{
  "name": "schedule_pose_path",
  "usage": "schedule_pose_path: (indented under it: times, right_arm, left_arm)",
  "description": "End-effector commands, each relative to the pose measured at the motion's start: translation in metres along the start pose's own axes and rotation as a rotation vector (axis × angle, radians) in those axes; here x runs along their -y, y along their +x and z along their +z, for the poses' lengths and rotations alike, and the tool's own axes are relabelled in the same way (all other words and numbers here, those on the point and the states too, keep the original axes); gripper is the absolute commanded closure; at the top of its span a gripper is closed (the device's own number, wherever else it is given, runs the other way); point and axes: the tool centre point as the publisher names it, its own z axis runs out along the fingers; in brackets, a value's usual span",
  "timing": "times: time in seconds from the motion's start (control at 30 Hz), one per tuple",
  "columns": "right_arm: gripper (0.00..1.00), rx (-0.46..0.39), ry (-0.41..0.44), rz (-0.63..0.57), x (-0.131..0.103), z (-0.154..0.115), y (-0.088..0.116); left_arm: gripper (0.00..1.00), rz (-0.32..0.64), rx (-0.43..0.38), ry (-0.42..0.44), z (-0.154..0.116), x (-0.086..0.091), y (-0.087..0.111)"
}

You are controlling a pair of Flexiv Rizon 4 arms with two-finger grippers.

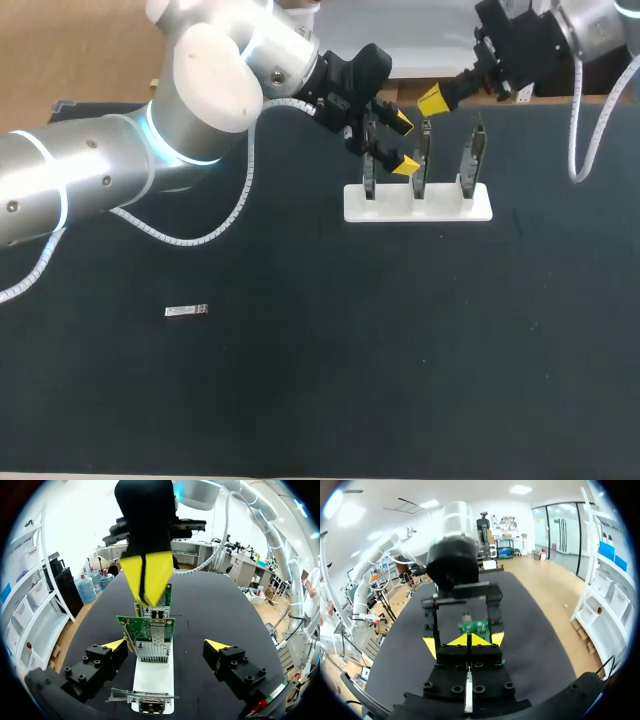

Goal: Pick up the optical module with the left hand, and insert it into the network port with the right hand.

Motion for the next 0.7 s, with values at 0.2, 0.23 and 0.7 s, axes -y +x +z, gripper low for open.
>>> schedule_pose_path:
  times: [0.2, 0.23, 0.7]
  right_arm:
    - [1.00, 0.059, -0.002, -0.035, 0.000, -0.033, -0.002]
    - [1.00, 0.063, -0.006, -0.039, -0.001, -0.036, -0.001]
    - [1.00, 0.034, -0.018, -0.056, -0.004, -0.080, 0.028]
  left_arm:
    - [0.00, -0.003, -0.007, 0.002, 0.000, -0.001, -0.001]
    - [0.00, -0.003, -0.007, 0.002, 0.000, -0.001, -0.001]
    - [0.00, -0.003, -0.007, 0.002, 0.000, -0.001, -0.001]
